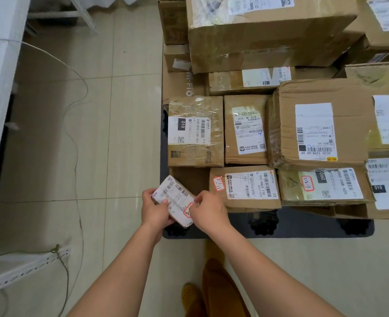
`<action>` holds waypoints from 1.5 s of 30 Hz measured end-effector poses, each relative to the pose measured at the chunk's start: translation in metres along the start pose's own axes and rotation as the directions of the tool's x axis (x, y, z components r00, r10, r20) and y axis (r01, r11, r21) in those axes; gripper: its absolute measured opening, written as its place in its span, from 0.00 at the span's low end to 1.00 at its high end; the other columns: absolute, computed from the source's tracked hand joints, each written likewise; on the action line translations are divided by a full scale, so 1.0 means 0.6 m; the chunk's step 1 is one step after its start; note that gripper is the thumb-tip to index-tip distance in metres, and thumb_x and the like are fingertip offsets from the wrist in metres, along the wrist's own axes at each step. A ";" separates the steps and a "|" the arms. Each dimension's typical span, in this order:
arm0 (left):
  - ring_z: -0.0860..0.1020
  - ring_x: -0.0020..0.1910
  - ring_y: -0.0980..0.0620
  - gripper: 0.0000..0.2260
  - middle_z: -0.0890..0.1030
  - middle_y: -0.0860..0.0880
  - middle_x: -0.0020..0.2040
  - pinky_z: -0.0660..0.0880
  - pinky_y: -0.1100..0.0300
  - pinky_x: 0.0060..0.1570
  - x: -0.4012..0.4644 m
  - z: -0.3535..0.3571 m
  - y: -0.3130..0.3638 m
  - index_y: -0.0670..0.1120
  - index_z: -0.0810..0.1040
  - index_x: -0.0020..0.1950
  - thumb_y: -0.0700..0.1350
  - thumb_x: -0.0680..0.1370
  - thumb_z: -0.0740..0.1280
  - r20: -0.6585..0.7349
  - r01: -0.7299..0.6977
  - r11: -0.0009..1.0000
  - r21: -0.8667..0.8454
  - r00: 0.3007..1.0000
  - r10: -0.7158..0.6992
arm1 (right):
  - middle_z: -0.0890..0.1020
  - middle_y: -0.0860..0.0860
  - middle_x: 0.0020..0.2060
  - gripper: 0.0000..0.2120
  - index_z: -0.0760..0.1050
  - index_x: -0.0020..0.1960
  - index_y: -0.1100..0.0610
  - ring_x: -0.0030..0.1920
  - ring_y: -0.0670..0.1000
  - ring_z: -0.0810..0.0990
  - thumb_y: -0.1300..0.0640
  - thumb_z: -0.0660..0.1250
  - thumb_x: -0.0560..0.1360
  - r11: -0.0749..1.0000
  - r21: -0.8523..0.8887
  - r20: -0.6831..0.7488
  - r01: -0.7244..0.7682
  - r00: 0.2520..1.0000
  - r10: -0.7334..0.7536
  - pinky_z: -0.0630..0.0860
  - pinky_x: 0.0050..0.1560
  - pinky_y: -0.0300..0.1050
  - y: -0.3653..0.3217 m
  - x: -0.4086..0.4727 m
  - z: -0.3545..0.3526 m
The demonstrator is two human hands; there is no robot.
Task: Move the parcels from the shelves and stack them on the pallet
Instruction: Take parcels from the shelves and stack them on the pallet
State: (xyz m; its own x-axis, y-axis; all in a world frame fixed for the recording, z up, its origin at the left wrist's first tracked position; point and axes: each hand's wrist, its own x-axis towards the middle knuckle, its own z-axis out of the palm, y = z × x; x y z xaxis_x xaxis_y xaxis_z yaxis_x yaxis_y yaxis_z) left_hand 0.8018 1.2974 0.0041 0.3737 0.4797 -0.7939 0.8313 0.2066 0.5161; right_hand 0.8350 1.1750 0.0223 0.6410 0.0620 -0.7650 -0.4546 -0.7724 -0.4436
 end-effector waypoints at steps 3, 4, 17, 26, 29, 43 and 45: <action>0.80 0.57 0.40 0.11 0.77 0.40 0.62 0.80 0.51 0.42 0.004 -0.012 -0.006 0.48 0.62 0.61 0.34 0.83 0.59 -0.050 0.075 0.980 -0.183 0.995 -0.085 | 0.72 0.52 0.61 0.12 0.76 0.61 0.54 0.57 0.52 0.77 0.55 0.64 0.79 0.993 0.061 -0.029 0.105 0.994 -0.104 0.79 0.57 0.48 -0.015 -0.002 0.001; 0.81 0.56 0.40 0.12 0.77 0.39 0.62 0.80 0.52 0.43 0.007 -0.011 -0.005 0.47 0.62 0.61 0.34 0.83 0.60 -0.061 0.091 0.972 -0.218 0.992 -0.107 | 0.72 0.51 0.62 0.13 0.76 0.62 0.54 0.59 0.51 0.75 0.56 0.64 0.79 0.986 0.070 -0.050 0.150 0.988 -0.147 0.76 0.60 0.46 -0.018 -0.002 -0.002; 0.80 0.53 0.45 0.08 0.76 0.45 0.54 0.80 0.59 0.43 0.019 0.038 0.016 0.44 0.69 0.57 0.36 0.80 0.65 -0.177 0.058 0.997 -0.045 0.982 -0.065 | 0.72 0.48 0.69 0.20 0.72 0.70 0.54 0.71 0.48 0.67 0.61 0.61 0.79 0.984 0.054 -0.147 0.170 0.976 -0.160 0.62 0.71 0.41 0.025 0.005 -0.024; 0.80 0.49 0.45 0.08 0.79 0.47 0.52 0.82 0.49 0.50 0.030 0.043 0.004 0.49 0.71 0.55 0.37 0.80 0.65 -0.196 -0.063 0.982 0.177 0.976 0.098 | 0.63 0.48 0.74 0.23 0.68 0.71 0.50 0.76 0.54 0.55 0.58 0.61 0.77 0.998 -0.048 -0.262 -0.045 0.965 0.031 0.50 0.74 0.66 0.030 0.001 -0.032; 0.80 0.52 0.44 0.08 0.80 0.46 0.55 0.81 0.46 0.52 0.033 0.041 0.005 0.49 0.72 0.55 0.38 0.80 0.65 -0.183 -0.064 0.972 0.225 0.977 0.106 | 0.64 0.48 0.74 0.25 0.66 0.72 0.52 0.76 0.55 0.54 0.60 0.62 0.76 0.998 -0.045 -0.221 -0.038 0.975 0.027 0.49 0.74 0.68 0.034 0.004 -0.034; 0.78 0.54 0.47 0.11 0.79 0.49 0.62 0.79 0.48 0.58 -0.006 0.029 0.045 0.52 0.71 0.60 0.39 0.80 0.62 0.031 -0.009 0.954 0.300 1.000 0.000 | 0.71 0.52 0.68 0.25 0.66 0.73 0.52 0.72 0.56 0.64 0.54 0.63 0.77 0.993 0.037 -0.109 -0.114 0.987 0.118 0.61 0.72 0.61 0.017 -0.004 -0.077; 0.77 0.58 0.45 0.14 0.77 0.47 0.64 0.78 0.46 0.59 -0.016 0.027 0.052 0.52 0.69 0.64 0.39 0.80 0.64 0.034 0.004 0.957 0.291 0.999 -0.015 | 0.73 0.52 0.66 0.22 0.68 0.71 0.51 0.69 0.55 0.68 0.55 0.64 0.77 0.993 0.063 -0.121 -0.100 0.987 0.107 0.64 0.71 0.59 0.011 -0.014 -0.084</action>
State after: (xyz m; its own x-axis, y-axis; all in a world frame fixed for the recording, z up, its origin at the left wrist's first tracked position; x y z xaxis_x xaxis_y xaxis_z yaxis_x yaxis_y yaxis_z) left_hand 0.8311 1.2856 0.0226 0.3750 0.4471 -0.8121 0.9168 -0.0487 0.3965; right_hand 0.8578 1.1373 0.0495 0.6586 -0.0980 -0.7460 -0.5543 -0.7336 -0.3930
